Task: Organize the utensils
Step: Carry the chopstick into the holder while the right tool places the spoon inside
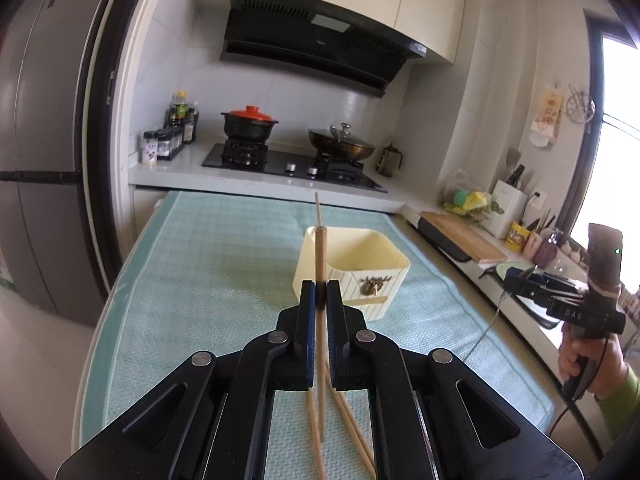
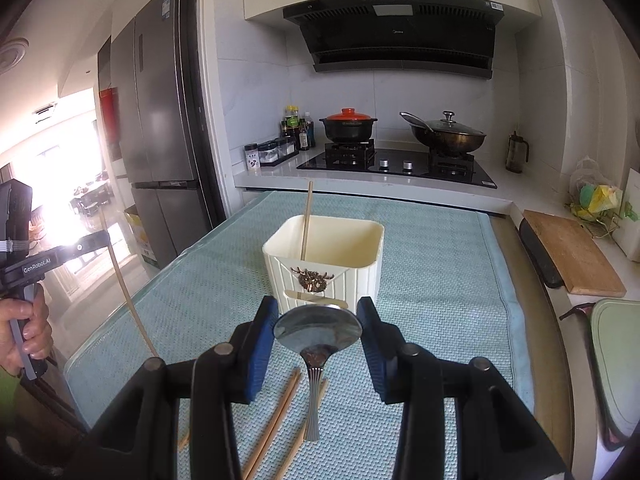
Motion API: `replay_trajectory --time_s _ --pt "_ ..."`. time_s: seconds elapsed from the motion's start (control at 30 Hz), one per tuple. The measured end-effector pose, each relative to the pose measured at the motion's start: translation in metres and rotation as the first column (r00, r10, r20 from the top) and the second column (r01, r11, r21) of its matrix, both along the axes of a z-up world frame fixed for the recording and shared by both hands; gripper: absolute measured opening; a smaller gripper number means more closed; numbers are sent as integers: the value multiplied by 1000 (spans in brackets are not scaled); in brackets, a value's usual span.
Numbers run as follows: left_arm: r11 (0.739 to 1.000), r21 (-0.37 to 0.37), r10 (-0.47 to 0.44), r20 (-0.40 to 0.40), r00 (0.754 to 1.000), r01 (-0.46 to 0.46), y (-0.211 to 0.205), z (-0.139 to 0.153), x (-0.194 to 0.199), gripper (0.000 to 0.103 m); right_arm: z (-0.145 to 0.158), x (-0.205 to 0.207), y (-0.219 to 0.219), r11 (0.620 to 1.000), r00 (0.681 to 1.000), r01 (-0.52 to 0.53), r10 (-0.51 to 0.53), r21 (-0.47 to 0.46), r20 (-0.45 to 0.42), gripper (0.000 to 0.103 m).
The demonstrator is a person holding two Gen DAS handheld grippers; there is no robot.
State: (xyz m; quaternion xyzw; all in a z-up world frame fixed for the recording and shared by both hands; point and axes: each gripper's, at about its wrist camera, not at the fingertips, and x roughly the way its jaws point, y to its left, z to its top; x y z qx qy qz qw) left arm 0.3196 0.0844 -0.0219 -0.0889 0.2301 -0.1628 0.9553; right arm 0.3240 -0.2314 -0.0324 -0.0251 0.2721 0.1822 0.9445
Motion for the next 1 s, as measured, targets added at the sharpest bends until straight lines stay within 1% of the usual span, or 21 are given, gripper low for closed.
replay_trajectory --time_s 0.23,0.37,0.5,0.63,0.7,0.8,0.87,1.0 --pt "1000 -10 -14 54 998 14 -4 41 33 3 30 23 7 1000 999 -7 7 -18 31 41" --pt "999 -19 -25 79 997 26 -11 68 60 3 52 48 8 1000 999 -5 4 10 44 41" --pt "999 -19 -44 106 993 46 -27 95 91 3 79 77 15 1000 997 -1 -1 22 81 41" --pt "998 5 -59 138 989 59 -50 115 119 3 101 105 24 1000 991 9 -12 25 132 41" --pt "998 20 -61 141 988 58 -61 118 134 3 107 120 30 1000 987 16 -17 8 159 41" --pt "997 41 -64 118 991 60 -78 111 160 3 101 148 37 1000 989 25 -26 4 148 41" --pt "997 49 -65 86 994 61 -87 100 178 3 87 168 39 999 993 37 -37 3 111 41" --pt "997 51 -55 12 998 55 -97 67 213 3 46 205 40 999 999 51 -51 -1 -8 41"
